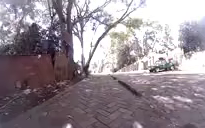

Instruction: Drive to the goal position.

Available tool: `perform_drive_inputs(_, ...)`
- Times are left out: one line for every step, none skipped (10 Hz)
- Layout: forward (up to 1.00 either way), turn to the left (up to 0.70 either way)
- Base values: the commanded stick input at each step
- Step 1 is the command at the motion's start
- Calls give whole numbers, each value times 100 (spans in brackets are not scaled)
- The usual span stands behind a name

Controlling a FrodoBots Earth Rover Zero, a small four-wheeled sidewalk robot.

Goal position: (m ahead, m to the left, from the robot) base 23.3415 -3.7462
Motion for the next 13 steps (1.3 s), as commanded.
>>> perform_drive_inputs(70,0)
perform_drive_inputs(70,0)
perform_drive_inputs(70,0)
perform_drive_inputs(70,0)
perform_drive_inputs(70,0)
perform_drive_inputs(70,0)
perform_drive_inputs(70,0)
perform_drive_inputs(70,0)
perform_drive_inputs(70,0)
perform_drive_inputs(70,0)
perform_drive_inputs(70,0)
perform_drive_inputs(70,0)
perform_drive_inputs(70,0)
